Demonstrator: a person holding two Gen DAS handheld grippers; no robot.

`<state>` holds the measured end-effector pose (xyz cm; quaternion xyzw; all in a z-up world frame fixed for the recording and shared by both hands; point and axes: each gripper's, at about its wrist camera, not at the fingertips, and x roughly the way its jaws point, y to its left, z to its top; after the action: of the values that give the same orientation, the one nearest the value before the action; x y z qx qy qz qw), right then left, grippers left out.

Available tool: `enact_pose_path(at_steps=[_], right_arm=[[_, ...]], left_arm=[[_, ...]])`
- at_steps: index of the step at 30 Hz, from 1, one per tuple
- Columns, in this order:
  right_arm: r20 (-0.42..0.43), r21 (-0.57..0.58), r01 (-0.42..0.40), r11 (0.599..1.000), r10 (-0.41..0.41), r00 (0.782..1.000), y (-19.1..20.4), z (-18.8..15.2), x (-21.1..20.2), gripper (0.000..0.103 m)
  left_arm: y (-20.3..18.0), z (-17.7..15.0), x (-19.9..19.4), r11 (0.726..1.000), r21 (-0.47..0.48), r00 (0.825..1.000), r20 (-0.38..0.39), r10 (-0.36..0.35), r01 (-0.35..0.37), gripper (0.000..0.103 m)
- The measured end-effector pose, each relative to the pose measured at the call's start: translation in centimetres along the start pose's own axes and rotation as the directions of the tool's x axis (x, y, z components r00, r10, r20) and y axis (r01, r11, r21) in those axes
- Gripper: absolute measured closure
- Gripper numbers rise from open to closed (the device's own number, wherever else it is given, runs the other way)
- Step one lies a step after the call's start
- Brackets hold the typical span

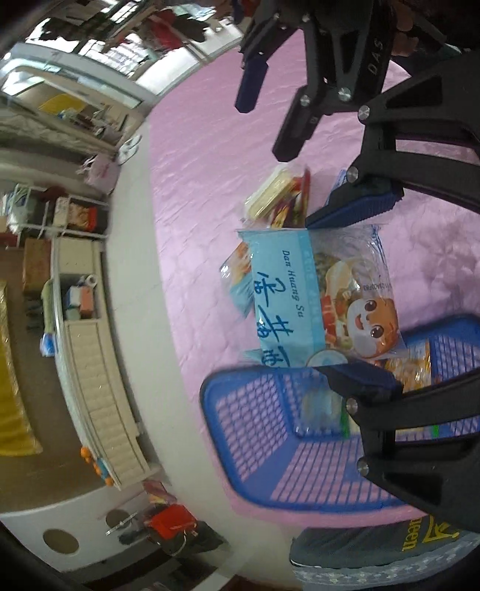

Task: Organize snacks
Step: 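Drop the blue pouch into the basket with the left tool while the right tool grasps another blue pouch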

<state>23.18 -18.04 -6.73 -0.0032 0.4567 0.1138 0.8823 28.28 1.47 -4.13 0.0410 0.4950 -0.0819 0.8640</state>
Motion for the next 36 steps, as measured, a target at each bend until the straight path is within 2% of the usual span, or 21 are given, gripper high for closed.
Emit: enact_pose_path(at_steps=[4, 8, 10, 12, 16, 21, 25, 29, 30, 33, 36], right_arm=[[-0.008, -0.026, -0.015, 1.0, 0.015, 1.0, 1.3, 1.2, 0.8, 0.021], [-0.076, -0.066, -0.015, 0.998, 0.01, 0.997, 2.9, 2.6, 3.3, 0.019], [-0.095, -0.085, -0.03, 0.996, 0.022, 0.995, 3.5, 3.1, 4.4, 0.015], [-0.113, -0.103, -0.041, 0.994, 0.029, 0.993, 4.1, 3.4, 5.6, 0.011], [-0.167, -0.146, -0.022, 0.989, -0.003, 0.986, 4.9, 4.4, 8.9, 0.007], [-0.26, -0.131, -0.028, 0.991, -0.007, 0.966, 4.3, 5.3, 13.3, 0.006], [-0.314, -0.134, -0.039, 0.99, -0.005, 0.95, 4.2, 5.2, 16.2, 0.006], [-0.311, -0.214, -0.003, 0.977, -0.065, 0.948, 5.4, 5.0, 17.8, 0.006], [-0.308, -0.23, 0.002, 0.973, -0.074, 0.949, 5.6, 4.9, 18.0, 0.006], [-0.323, -0.239, -0.001, 0.971, -0.079, 0.943, 6.0, 4.6, 19.0, 0.006], [-0.325, -0.247, 0.019, 0.969, -0.101, 0.94, 6.1, 4.5, 19.8, 0.006]], left_arm=[[2.4, -0.1, -1.0, 0.999, -0.035, 0.999, 0.033, 0.024, -0.023, 0.041], [4.2, -0.1, -0.9, 0.997, -0.077, 0.999, 0.04, 0.026, -0.023, 0.04], [5.6, 0.2, -0.5, 0.994, -0.111, 0.999, 0.051, -0.007, 0.013, 0.04], [6.8, 0.3, -0.1, 0.99, -0.138, 0.999, 0.051, -0.003, 0.01, 0.04], [8.8, 0.0, 0.7, 0.983, -0.177, 0.998, 0.025, 0.057, -0.052, 0.04], [10.7, -0.4, 2.2, 0.975, -0.219, 0.999, -0.008, 0.033, -0.034, 0.04], [11.4, -0.4, 4.2, 0.974, -0.213, 0.996, -0.055, 0.064, -0.075, 0.04], [12.8, -0.3, 6.4, 0.959, -0.271, 0.993, -0.107, 0.057, -0.085, 0.039], [12.9, -0.2, 6.8, 0.958, -0.268, 0.991, -0.114, 0.069, -0.098, 0.038], [12.2, -0.2, 6.9, 0.957, -0.206, 0.977, -0.1, 0.187, -0.204, 0.034], [11.4, -0.3, 7.2, 0.971, -0.157, 0.98, -0.109, 0.165, -0.181, 0.021]])
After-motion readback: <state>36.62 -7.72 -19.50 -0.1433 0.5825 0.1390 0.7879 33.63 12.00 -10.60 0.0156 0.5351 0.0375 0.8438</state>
